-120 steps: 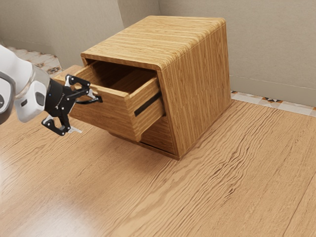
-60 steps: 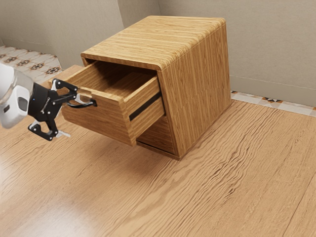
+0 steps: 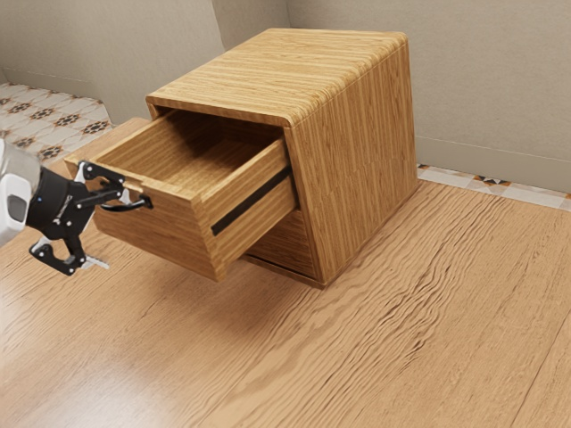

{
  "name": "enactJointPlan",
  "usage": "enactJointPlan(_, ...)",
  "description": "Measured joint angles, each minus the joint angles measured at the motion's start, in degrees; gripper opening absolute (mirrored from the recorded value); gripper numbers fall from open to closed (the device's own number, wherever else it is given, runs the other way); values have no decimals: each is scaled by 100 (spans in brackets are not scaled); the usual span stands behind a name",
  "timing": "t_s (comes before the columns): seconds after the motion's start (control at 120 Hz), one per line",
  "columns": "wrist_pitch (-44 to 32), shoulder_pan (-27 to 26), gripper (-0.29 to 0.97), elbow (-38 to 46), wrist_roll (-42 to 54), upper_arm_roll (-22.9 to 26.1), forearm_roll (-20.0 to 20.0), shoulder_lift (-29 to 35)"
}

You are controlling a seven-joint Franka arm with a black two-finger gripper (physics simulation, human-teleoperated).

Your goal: Pull the drawer handle with one arm to open the drawer

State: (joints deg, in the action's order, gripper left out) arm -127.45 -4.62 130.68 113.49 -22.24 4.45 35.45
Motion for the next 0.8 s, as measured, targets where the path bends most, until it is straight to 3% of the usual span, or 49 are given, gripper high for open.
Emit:
enactJointPlan(0.383, 249, 3, 65, 27, -1, 1, -159, 194)
enactJointPlan(0.6, 894, -3, 66, -1139, -112, 427, -179, 190)
enactJointPlan(0.683, 1660, -3, 67, -2357, -667, 591, -374, -446)
enactJointPlan(0.8, 3147, -25, 67, -4445, -1976, 653, -591, -2374)
